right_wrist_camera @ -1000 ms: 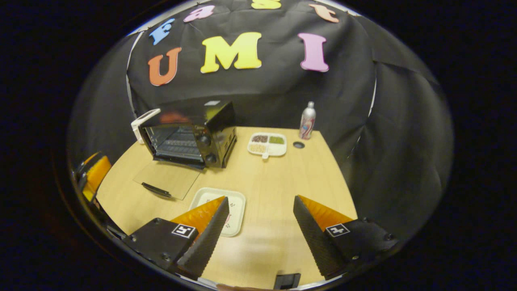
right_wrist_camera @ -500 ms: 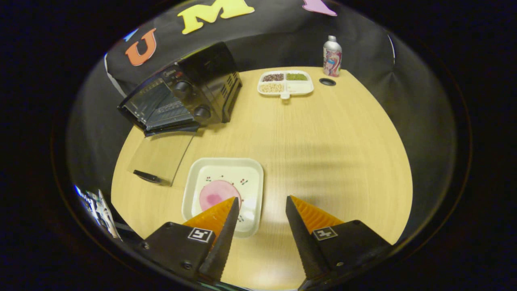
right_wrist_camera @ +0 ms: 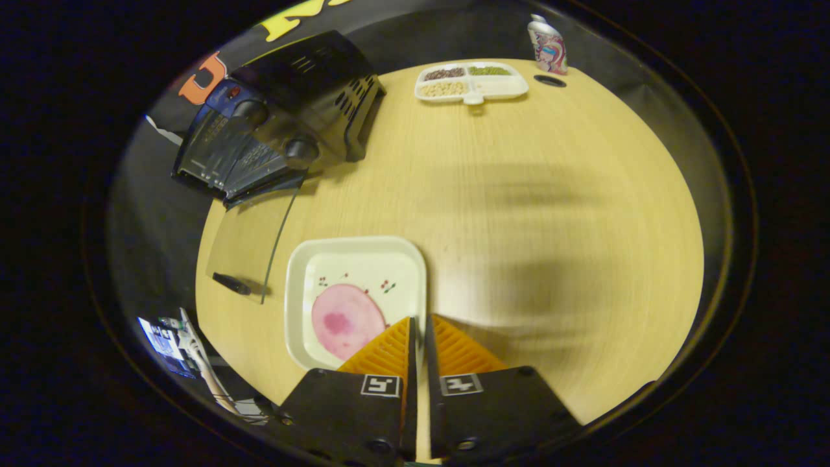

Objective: Open the electric oven with the left hand, put the food in, and close the electric oven.

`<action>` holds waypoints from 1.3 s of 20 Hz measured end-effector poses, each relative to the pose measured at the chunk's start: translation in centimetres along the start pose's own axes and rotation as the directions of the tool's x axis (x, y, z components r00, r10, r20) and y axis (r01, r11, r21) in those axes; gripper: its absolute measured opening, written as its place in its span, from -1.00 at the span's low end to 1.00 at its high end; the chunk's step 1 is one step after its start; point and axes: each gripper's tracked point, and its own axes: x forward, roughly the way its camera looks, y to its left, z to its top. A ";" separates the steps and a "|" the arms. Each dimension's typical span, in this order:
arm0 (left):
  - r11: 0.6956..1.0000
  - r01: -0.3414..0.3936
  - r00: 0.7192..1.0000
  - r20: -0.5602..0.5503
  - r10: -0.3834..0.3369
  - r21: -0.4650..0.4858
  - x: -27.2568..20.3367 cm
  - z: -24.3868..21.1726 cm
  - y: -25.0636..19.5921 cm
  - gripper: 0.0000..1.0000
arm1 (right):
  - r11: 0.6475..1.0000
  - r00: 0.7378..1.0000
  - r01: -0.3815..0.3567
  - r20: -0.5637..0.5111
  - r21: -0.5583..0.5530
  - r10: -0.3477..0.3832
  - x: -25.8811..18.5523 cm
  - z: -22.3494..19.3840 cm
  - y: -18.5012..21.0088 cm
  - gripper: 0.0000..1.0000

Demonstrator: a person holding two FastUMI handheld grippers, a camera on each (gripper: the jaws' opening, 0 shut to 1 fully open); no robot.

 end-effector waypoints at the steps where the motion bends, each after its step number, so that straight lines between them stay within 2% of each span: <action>1: 1.000 0.001 1.000 -0.004 -0.001 -0.002 -0.3 -0.1 0.1 0.88 | 1.000 1.000 -0.027 -0.004 0.015 0.027 -0.4 0.3 -0.1 -0.94; 5: 1.000 -0.008 1.000 -0.008 0.008 -0.005 -2.0 -0.2 1.3 0.88 | 0.982 0.990 -0.142 0.034 0.127 0.139 -0.5 0.2 0.0 -0.92; 11: 0.999 -0.028 1.000 0.010 0.028 -0.021 -4.5 0.8 3.0 0.88 | 0.939 0.969 -0.242 0.102 0.245 0.223 -1.7 -1.4 -1.1 -0.94; 16: 1.000 0.006 1.000 0.027 -0.006 -0.005 -5.7 1.0 1.7 0.88 | 0.927 0.955 -0.280 0.168 0.251 0.243 -4.5 -2.0 -2.3 -0.92; 20: 1.000 0.023 1.000 0.017 -0.023 -0.003 -5.6 0.7 0.9 0.87 | 0.932 0.950 -0.276 0.212 0.236 0.228 -8.0 -2.1 -2.7 -0.95; 26: 1.000 0.025 1.000 0.011 -0.025 -0.007 -5.8 0.0 1.4 0.88 | 0.938 0.933 -0.300 0.259 0.170 0.252 -12.1 -1.2 0.9 -0.92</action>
